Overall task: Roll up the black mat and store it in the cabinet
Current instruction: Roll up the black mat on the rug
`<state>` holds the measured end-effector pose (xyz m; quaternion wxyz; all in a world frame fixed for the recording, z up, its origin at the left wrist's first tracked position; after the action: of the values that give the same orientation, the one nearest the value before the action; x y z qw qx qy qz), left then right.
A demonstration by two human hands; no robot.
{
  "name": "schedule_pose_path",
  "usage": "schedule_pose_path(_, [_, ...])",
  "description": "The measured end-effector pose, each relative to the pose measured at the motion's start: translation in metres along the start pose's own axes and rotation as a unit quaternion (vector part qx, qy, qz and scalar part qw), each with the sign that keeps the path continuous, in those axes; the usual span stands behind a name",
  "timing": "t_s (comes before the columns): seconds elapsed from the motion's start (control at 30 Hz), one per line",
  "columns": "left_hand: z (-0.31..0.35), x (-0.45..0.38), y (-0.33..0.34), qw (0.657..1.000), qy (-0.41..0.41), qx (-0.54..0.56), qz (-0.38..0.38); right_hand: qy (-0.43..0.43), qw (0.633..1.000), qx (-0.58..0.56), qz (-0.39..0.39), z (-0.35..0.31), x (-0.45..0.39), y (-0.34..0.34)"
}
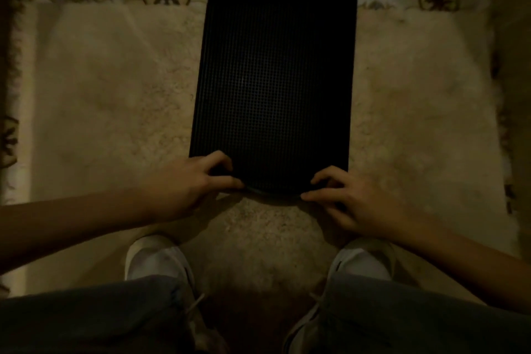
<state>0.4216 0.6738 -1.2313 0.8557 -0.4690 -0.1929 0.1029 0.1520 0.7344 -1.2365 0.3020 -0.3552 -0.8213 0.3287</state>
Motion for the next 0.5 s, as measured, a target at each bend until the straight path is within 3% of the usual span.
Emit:
schedule_pose_path(0.17, [-0.004,-0.001,-0.001,0.998,-0.009,-0.045,0.047,0.021,0.998,-0.008,0.053,0.005,0.0,-0.004])
schedule_pose_path(0.33, [0.007,-0.018,-0.015,0.975,0.032,-0.204,0.078,0.036,0.989,0.065,0.127,0.002,-0.01,-0.013])
schedule_pose_path(0.5, [0.007,-0.025,-0.012,0.968,0.054,-0.213,0.116,0.064,0.981,0.112,0.147,0.002,-0.024,-0.004])
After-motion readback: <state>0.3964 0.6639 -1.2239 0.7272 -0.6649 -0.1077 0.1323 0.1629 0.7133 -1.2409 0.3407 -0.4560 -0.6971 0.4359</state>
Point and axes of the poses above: each hand's wrist, its own x-axis away from the middle knuckle, its own y-axis out of the palm, z = x × y, the point moved 6 cm from there along -x, towards the middle knuckle, and after that the axes turned 4 degrees about y, right-handed, at the moved point
